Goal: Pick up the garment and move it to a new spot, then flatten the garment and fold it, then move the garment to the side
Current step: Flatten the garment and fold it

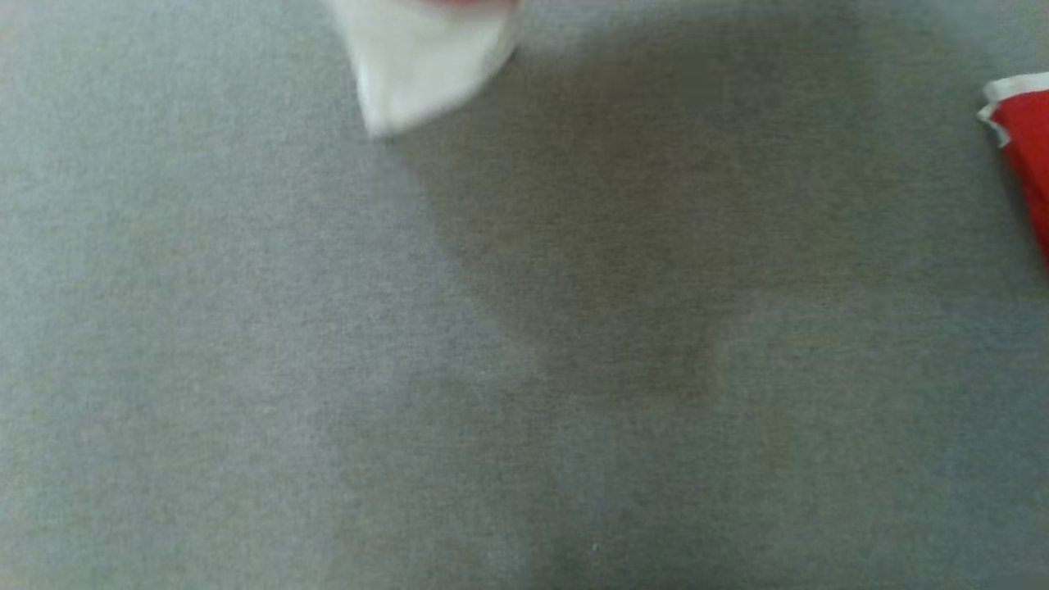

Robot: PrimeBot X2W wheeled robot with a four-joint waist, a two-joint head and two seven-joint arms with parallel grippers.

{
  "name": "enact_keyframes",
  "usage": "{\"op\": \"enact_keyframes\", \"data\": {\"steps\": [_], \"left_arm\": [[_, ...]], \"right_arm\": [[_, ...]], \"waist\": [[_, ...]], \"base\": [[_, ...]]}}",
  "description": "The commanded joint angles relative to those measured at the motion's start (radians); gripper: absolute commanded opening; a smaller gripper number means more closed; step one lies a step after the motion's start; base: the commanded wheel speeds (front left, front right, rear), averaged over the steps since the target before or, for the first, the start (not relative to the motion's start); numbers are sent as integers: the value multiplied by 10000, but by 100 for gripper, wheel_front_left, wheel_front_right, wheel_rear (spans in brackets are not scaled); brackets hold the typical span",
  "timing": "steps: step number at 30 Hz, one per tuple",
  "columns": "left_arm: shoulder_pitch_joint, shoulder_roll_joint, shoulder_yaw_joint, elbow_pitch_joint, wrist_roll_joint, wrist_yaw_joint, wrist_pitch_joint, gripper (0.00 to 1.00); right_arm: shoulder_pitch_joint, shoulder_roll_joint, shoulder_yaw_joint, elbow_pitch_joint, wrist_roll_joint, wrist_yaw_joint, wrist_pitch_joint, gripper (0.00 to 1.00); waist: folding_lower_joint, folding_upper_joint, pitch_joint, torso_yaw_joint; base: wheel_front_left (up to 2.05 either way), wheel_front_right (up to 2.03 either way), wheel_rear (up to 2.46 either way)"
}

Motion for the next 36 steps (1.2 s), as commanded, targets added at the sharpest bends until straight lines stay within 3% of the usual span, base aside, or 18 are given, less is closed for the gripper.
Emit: {"op": "enact_keyframes", "data": {"steps": [1,6,12,17,28,36], "left_arm": [[-360,394,175,-122,-27,45,-83,0],[560,371,-590,-228,-494,5,-432,0],[2902,962,-1608,-1379,-1247,1,-573,0],[5399,1405,-2052,-2417,-1555,31,-600,0],[10614,2415,-2569,-4884,-2452,1385,-588,0],[12634,2774,-3044,-6220,-2994,2035,-261,0]], "right_arm": [[-17,-48,55,-74,-7,-7,-91,0],[308,-155,676,806,299,-7,-387,0],[1516,-190,1276,1445,788,-7,-540,0],[3229,-410,1538,1262,1318,-7,-562,0],[7783,-898,1059,-368,2137,-7,-565,0],[10203,-1196,530,-1512,2518,-7,-566,0]], "waist": [[-6,1,85,126],[-6,1,136,381],[-6,1,-20,533],[-6,1,-522,514],[-6,1,-1892,147],[-6,1,-2410,151]], "base": [[0,0,0],[0,0,0],[0,0,0],[0,0,0],[0,0,0],[0,0,0]]}}
